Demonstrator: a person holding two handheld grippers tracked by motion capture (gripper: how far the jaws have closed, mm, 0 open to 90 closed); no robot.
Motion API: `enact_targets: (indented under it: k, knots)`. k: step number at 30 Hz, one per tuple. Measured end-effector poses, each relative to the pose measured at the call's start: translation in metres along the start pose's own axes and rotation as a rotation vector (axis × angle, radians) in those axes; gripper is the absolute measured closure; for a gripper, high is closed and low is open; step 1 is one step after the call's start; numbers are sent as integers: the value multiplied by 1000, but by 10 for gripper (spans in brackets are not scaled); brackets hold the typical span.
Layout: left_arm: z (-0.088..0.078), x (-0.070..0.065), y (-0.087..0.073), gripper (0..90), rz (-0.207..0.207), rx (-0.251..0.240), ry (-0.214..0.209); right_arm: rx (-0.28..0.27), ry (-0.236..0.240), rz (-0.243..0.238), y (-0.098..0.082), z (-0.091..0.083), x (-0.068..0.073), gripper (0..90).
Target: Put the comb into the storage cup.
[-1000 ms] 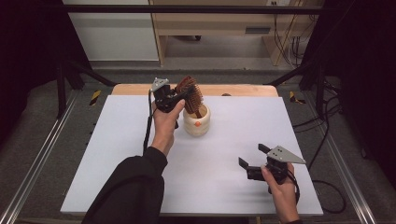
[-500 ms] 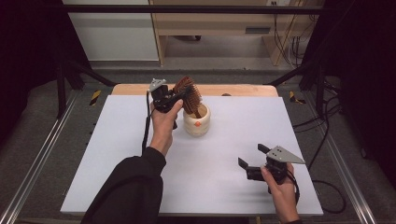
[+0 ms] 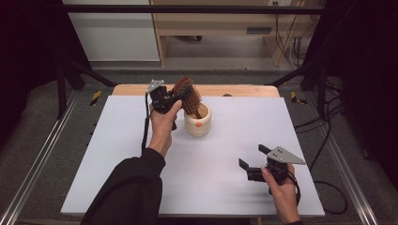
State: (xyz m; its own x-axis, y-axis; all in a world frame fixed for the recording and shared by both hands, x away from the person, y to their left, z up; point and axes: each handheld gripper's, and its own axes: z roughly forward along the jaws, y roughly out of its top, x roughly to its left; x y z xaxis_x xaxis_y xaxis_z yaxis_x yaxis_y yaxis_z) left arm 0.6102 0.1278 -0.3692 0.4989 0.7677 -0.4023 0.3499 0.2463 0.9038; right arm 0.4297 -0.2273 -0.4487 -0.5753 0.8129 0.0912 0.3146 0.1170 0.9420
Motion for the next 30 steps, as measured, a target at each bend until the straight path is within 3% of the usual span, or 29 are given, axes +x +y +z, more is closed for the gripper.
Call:
enact_targets:
  k: [30]
  knots:
    - [-2,10,-1,485,-38,5,7,6,4,-2,0,1,1,45]
